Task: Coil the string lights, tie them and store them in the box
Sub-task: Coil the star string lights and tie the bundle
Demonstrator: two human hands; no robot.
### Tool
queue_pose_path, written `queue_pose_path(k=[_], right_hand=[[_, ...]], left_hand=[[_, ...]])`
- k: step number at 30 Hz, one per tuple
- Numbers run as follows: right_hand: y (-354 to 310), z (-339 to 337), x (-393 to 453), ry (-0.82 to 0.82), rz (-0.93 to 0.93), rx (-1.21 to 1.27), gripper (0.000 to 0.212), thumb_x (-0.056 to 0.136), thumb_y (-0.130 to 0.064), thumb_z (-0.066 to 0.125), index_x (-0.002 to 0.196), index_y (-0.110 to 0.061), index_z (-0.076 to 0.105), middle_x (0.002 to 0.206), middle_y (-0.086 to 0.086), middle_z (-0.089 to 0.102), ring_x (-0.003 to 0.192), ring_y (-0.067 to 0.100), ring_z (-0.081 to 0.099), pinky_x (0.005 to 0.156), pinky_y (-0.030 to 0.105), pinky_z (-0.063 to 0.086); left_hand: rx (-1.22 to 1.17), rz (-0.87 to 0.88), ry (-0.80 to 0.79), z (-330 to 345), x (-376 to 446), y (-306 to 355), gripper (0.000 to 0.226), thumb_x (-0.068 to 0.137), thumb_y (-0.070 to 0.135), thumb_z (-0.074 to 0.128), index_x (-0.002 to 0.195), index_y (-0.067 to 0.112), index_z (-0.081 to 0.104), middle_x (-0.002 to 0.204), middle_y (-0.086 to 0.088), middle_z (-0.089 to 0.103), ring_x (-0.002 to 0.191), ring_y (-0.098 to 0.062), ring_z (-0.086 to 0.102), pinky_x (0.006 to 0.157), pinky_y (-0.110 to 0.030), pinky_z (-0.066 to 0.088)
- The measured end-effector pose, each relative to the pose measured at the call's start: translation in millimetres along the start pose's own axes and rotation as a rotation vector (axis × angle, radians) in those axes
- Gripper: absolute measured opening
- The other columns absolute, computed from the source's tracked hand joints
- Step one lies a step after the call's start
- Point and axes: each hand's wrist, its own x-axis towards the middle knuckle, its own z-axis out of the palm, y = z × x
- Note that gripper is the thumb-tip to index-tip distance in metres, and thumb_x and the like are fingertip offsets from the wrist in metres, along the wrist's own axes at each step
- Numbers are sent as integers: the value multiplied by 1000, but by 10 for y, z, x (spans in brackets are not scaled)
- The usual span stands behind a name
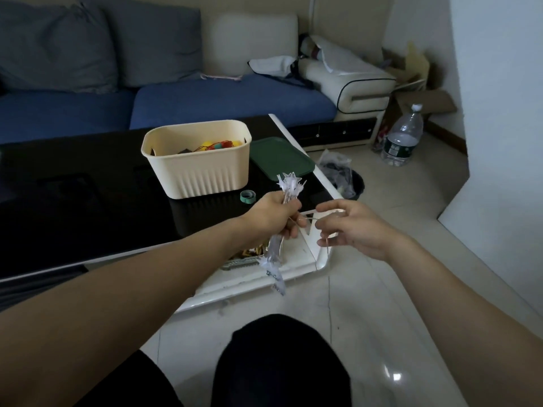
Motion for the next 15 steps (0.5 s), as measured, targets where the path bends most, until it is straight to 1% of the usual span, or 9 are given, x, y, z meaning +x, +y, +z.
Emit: queue_pose_path(k=[2, 4, 6, 8, 10, 12, 15], right_hand=[[88, -90, -117, 91, -6, 161, 31, 86, 5, 72, 114, -5, 61, 86, 12, 64, 68, 20, 64, 74, 41, 61], [189, -175, -226, 177, -17, 317, 21, 86, 6, 70, 102, -5, 63, 86, 11, 65, 67, 18, 65, 68, 33, 61], [284, -262, -339, 239, -21, 471, 12, 87, 7, 68, 88, -4, 64, 78, 9, 69, 65, 15, 66, 66, 28, 61], [368, -372, -466, 280, -7, 563, 12, 88, 4, 67, 84, -7, 66, 71, 3, 68, 62, 11, 64, 65, 23, 58], [437, -467, -591, 325, -4, 599, 10, 85, -2, 72, 89, -10, 67, 71, 1, 65, 63, 9, 60, 61, 21, 54], [509, -545, -701, 400, -7, 574, 14, 82, -6, 77, 93, -10, 68, 69, 2, 64, 62, 10, 59, 60, 21, 52], [632, -641, -880, 538, 24, 396, 12, 83, -14, 80, 89, -6, 72, 65, 5, 62, 57, 14, 56, 59, 24, 53]], left_hand=[[-16, 3, -2, 161, 49, 61, 14, 106, 15, 40, 98, 6, 46, 70, -6, 63, 51, -18, 55, 56, -33, 45], [-37, -19, -15, 331, 99, 84, 14, 106, 15, 40, 99, 5, 47, 71, -7, 62, 51, -18, 55, 55, -32, 44], [-52, -51, -53, 532, 126, 73, 16, 105, 12, 40, 94, 4, 48, 71, -9, 60, 49, -18, 55, 51, -31, 43], [-55, -90, -113, 769, 129, 34, 18, 105, 9, 41, 89, 5, 49, 71, -10, 59, 48, -18, 55, 49, -30, 43], [-59, -109, -180, 1000, 103, -11, 16, 104, 9, 41, 93, 4, 50, 72, -10, 59, 48, -17, 56, 50, -29, 44], [-87, -114, -253, 1201, 55, -37, 15, 105, 11, 41, 99, 2, 52, 73, -9, 60, 52, -19, 57, 51, -29, 45], [-128, -129, -378, 1493, -33, -54, 21, 106, 14, 39, 99, 4, 56, 75, -9, 60, 59, -21, 58, 56, -30, 46]])
